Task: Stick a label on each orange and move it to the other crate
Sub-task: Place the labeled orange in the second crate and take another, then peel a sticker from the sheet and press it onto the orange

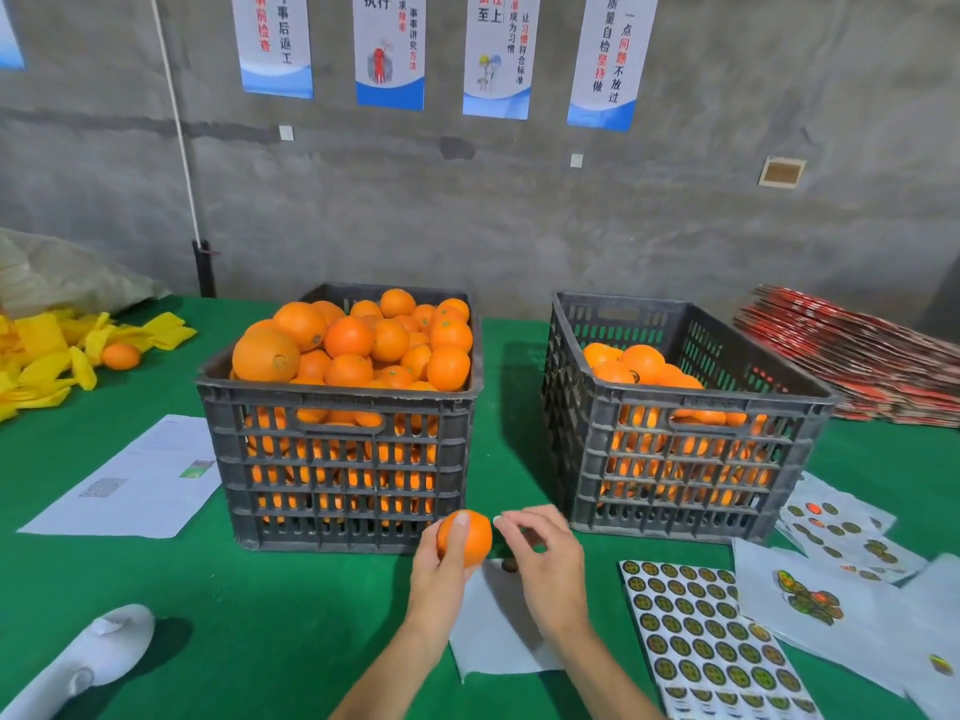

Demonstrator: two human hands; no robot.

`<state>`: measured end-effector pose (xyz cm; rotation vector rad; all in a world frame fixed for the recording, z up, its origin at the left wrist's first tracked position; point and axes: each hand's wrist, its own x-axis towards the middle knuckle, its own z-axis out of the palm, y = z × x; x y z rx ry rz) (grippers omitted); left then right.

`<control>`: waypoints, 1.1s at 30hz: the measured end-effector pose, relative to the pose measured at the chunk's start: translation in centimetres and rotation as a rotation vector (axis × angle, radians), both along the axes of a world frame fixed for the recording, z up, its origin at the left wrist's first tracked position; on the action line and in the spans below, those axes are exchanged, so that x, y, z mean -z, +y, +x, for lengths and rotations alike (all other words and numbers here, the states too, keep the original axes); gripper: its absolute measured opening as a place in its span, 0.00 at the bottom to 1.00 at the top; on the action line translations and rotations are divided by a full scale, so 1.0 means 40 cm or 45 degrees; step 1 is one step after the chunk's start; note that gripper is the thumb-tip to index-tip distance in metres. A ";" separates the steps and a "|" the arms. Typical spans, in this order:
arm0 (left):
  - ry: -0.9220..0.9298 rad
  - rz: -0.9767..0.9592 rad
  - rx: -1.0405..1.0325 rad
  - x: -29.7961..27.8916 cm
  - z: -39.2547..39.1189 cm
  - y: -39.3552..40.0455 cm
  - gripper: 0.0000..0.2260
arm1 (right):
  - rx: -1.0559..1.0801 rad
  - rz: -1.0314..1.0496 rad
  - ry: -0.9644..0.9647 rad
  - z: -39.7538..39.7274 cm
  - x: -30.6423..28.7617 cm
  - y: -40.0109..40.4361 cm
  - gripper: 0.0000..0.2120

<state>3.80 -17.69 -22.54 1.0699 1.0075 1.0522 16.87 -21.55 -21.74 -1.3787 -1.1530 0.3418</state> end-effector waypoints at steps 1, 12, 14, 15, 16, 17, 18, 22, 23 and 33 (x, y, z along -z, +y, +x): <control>-0.086 -0.020 0.019 -0.019 0.011 -0.002 0.27 | 0.006 0.036 0.011 -0.002 -0.013 -0.004 0.06; -0.366 -0.066 0.273 -0.289 0.188 0.017 0.19 | 0.109 0.259 -0.547 0.102 -0.205 -0.059 0.24; -0.217 0.040 0.328 -0.338 0.225 0.038 0.19 | 0.221 0.268 -0.747 0.138 -0.243 -0.051 0.31; -0.135 0.100 0.368 -0.360 0.240 0.047 0.21 | 0.296 0.284 -0.801 0.159 -0.266 -0.045 0.32; -0.066 0.160 0.416 -0.381 0.253 0.057 0.22 | 0.361 0.301 -0.820 0.180 -0.290 -0.039 0.33; -0.023 0.211 0.465 -0.402 0.263 0.066 0.21 | 0.406 0.307 -0.815 0.202 -0.315 -0.032 0.33; 0.004 0.261 0.513 -0.424 0.269 0.075 0.18 | 0.436 0.300 -0.818 0.224 -0.339 -0.025 0.33; 0.252 0.572 0.541 -0.495 0.252 0.122 0.11 | 0.624 0.140 -1.023 0.313 -0.411 0.017 0.32; 0.342 0.672 0.484 -0.504 0.237 0.138 0.14 | 0.678 0.076 -1.043 0.338 -0.425 0.026 0.31; 1.260 0.934 -0.052 -0.533 0.011 0.358 0.26 | 0.900 -0.196 -0.883 0.459 -0.434 0.109 0.18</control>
